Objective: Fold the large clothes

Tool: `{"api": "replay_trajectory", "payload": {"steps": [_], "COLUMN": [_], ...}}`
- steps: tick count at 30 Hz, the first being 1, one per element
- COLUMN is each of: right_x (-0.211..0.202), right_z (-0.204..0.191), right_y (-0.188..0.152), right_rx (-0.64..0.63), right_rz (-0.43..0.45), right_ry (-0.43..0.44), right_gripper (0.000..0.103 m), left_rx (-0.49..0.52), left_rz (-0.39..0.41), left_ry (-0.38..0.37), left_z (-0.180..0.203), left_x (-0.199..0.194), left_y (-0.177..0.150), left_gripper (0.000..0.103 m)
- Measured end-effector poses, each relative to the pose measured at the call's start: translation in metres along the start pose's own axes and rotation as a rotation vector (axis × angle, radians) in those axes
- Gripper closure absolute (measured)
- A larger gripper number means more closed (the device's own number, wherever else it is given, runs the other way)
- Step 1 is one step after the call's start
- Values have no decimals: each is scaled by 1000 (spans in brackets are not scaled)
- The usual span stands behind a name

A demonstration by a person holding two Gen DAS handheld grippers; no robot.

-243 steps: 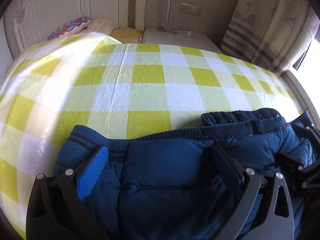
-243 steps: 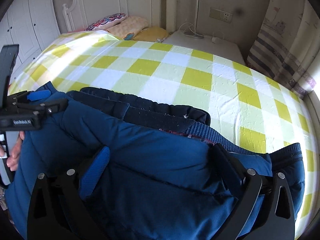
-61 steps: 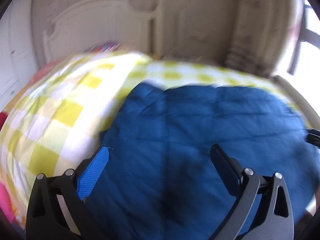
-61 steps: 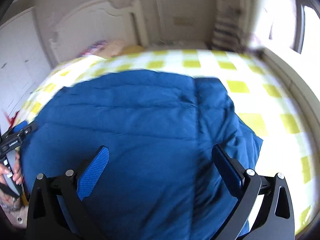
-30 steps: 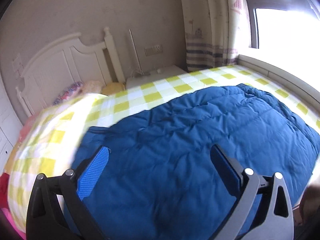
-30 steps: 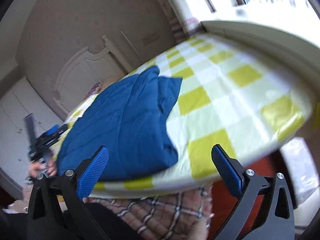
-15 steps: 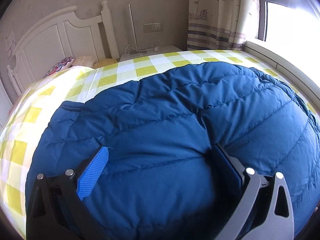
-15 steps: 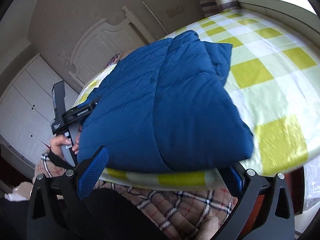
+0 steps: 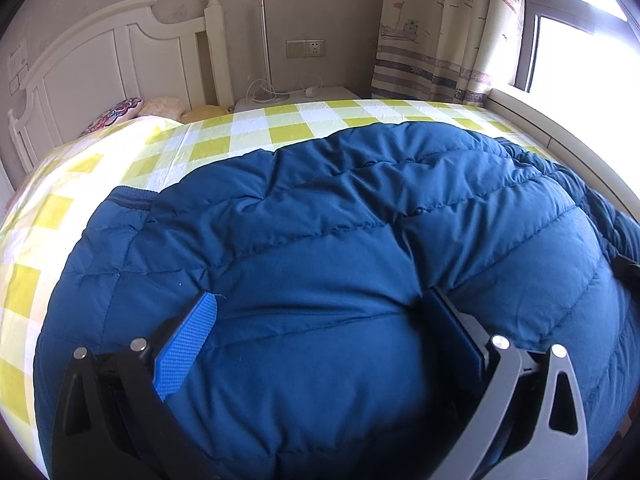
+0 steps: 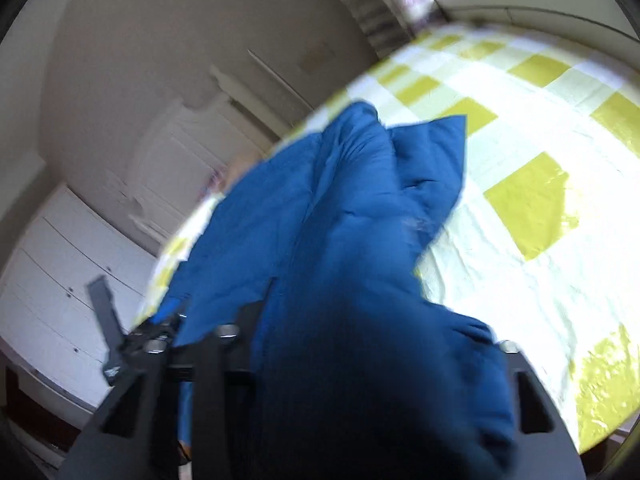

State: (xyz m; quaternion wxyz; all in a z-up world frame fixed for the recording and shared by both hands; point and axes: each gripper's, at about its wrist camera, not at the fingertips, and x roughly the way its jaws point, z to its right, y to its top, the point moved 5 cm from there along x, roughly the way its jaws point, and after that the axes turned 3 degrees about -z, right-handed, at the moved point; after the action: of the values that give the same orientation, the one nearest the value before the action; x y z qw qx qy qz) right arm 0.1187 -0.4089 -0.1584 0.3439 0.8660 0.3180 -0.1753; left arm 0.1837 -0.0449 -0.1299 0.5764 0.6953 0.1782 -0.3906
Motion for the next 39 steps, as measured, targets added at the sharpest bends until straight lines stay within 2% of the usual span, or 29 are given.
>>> {"api": "replay_trajectory", "payload": {"steps": [6,9,12,13,15,16,17,19,21,24,25,28,30,31,32,34,35,37,39], "right_x": [-27,-32,-36,-40,-49,-50,-53,-57,-55,-39,-30,24,62,85,121,162,183,196,197], "right_z": [-14,-24,-39,-40,-57,-73,-85,-110,-151,-217,-240,-321,-354,-366,-379,-381,-375,-368,-366], "right_y": [-4,-1,6,8,11,13,13,14,17,6,0,-40,-71,-90,-123,-172,-203,-236,-233], "right_rx": [-29,-64,-95,-105,-148,-185,-224,-300,-409,-585,-646,-906,-1027,-1089,-1201,-1364,-1497,-1697,-1693], "right_rz": [93,110,122,126,142,149,160,173,179,161,151,87,25,-19,-98,-194,-202,-101,-110], "right_ry": [71,82,80,83,92,95,84,70,60,51,44,-15,-40,-54,-96,-174,-245,-354,-347], "right_gripper": [63,63,63,63,63,63,63,63,63,63,63,63,63,63,63,60,57,56,54], "left_rx": [47,46,29,81,184,191,173,107,45,-36,-104,-266,-398,-443,-490,-554,-570,-580,-572], "left_rz": [-9,-7,4,-34,-115,-69,-67,-41,61,147,184,244,280,288,292,283,271,240,219], "left_ry": [9,-33,24,15,75,113,126,49,-28,26,50,79,108,114,121,131,130,122,86], "left_z": [5,6,4,14,29,30,27,14,-13,-67,-102,-174,-227,-244,-261,-285,-294,-302,-302], "left_x": [-5,-17,-25,-20,-4,-8,-13,-34,-70,-104,-121,-152,-173,-180,-185,-190,-189,-183,-172], "left_y": [2,16,30,25,9,5,3,-1,-5,-5,-6,-16,-33,-43,-53,-72,-81,-95,-101], "left_gripper": [2,2,2,2,2,2,2,2,2,2,2,2,2,2,2,2,2,2,2]}}
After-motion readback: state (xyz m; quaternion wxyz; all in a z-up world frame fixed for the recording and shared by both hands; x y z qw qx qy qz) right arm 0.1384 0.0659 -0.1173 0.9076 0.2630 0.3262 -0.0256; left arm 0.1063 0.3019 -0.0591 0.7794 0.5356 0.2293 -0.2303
